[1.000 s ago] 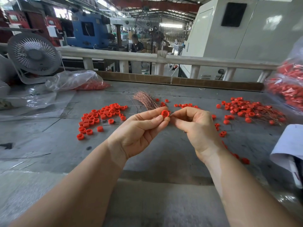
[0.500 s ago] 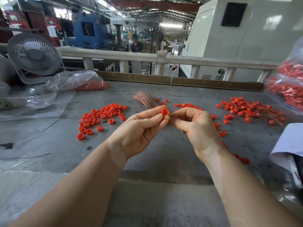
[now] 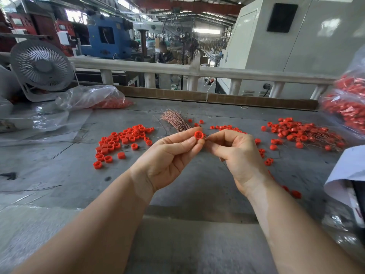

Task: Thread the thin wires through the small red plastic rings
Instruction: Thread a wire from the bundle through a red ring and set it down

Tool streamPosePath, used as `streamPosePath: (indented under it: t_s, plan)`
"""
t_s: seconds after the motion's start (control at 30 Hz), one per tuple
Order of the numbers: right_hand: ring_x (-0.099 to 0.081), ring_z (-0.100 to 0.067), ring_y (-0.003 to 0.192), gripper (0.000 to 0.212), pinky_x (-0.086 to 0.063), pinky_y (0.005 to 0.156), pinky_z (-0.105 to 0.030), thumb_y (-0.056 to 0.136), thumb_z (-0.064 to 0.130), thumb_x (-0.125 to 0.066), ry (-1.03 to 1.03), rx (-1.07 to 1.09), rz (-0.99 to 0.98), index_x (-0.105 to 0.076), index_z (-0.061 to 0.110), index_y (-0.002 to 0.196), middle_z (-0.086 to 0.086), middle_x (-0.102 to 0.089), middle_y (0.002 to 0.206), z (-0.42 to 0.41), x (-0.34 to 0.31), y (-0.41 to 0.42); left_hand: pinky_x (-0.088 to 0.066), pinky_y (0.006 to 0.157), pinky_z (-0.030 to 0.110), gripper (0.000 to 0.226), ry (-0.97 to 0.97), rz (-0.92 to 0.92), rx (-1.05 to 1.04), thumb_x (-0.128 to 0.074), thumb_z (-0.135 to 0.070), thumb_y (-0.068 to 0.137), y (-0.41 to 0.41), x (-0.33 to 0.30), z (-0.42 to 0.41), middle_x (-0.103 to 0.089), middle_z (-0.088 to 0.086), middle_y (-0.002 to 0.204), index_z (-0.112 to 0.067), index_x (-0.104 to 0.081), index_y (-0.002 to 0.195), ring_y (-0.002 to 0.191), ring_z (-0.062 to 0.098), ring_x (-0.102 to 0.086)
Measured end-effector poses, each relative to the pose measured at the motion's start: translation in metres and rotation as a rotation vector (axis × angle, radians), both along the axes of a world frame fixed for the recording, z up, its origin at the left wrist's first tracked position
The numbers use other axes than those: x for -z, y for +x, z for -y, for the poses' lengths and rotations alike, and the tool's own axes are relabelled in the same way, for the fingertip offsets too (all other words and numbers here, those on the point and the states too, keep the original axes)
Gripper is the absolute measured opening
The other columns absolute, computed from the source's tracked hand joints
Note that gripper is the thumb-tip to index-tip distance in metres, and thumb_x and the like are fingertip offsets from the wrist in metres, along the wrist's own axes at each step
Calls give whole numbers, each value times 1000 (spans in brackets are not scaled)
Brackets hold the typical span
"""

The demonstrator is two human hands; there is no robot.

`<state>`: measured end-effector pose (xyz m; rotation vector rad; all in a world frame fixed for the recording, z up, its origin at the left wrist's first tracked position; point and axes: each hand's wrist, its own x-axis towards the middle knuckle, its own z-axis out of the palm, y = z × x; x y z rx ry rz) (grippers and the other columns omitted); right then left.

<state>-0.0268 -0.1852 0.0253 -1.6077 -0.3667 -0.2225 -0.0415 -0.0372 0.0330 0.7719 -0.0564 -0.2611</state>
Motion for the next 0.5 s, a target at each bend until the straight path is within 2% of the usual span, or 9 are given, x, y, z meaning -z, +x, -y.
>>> streamPosePath:
  t_s: [0.3, 0.5]
  plan:
    - [-60, -8, 65, 15, -51, 67, -19, 75, 6, -73, -78, 61, 102, -71, 20, 69, 1, -69, 67, 0, -1, -2, -57, 67, 19, 24, 19, -20, -9, -54, 5, 63, 0, -2, 0, -70, 13, 76, 2, -74, 75, 67, 14, -69]
    - [-58, -5, 63, 14, -49, 65, -19, 74, 6, -74, -116, 91, 130, -71, 19, 69, 2, -67, 65, 0, -2, -1, -56, 63, 17, 23, 43, -8, -6, -55, 4, 64, 1, -2, 0, -71, 11, 76, 0, -75, 75, 68, 12, -69]
